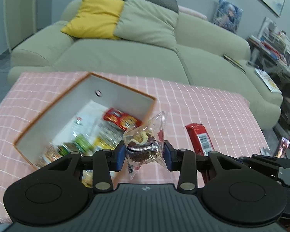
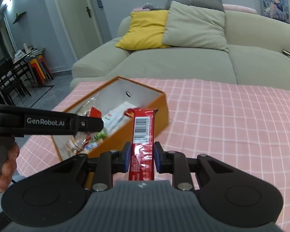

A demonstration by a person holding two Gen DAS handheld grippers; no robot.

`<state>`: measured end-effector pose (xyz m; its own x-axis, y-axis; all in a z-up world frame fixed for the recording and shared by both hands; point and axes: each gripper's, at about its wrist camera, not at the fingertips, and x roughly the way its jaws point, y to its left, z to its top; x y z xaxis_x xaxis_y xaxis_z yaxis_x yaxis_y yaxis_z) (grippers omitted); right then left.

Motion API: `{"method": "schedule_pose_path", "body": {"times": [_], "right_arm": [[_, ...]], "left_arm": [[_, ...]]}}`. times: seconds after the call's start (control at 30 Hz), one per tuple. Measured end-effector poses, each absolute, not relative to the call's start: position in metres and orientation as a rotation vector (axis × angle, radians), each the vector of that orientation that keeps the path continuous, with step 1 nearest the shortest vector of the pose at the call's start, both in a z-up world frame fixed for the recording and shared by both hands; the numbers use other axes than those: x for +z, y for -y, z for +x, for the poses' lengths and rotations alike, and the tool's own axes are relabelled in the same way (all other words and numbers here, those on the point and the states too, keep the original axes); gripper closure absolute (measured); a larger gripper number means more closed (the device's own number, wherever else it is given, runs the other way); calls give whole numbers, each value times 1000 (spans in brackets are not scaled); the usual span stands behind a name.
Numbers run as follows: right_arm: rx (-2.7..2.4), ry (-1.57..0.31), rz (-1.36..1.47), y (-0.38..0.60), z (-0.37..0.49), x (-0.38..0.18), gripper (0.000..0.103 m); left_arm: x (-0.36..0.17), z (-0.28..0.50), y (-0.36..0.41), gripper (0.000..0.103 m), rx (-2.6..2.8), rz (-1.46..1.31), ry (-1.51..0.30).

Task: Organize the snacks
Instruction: 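Carry the packet and chocolate bar over the shoebox and lower them inside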

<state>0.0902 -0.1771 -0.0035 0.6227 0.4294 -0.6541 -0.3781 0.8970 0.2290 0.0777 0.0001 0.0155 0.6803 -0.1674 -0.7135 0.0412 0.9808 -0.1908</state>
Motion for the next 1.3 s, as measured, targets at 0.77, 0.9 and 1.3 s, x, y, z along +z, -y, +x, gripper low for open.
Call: {"method": "schedule_pose_path", "body": {"times": [0.77, 0.9, 1.3], "right_arm": [[610, -750, -44, 50, 199, 9, 82], [610, -792, -87, 30, 224, -7, 82], [631, -886, -369, -6, 267, -77, 82]], "left_arm": [[12, 147, -87, 58, 18, -127, -848], [-10, 167, -92, 58, 35, -104, -918], [-61, 198, -96, 58, 48, -11, -1076]]}}
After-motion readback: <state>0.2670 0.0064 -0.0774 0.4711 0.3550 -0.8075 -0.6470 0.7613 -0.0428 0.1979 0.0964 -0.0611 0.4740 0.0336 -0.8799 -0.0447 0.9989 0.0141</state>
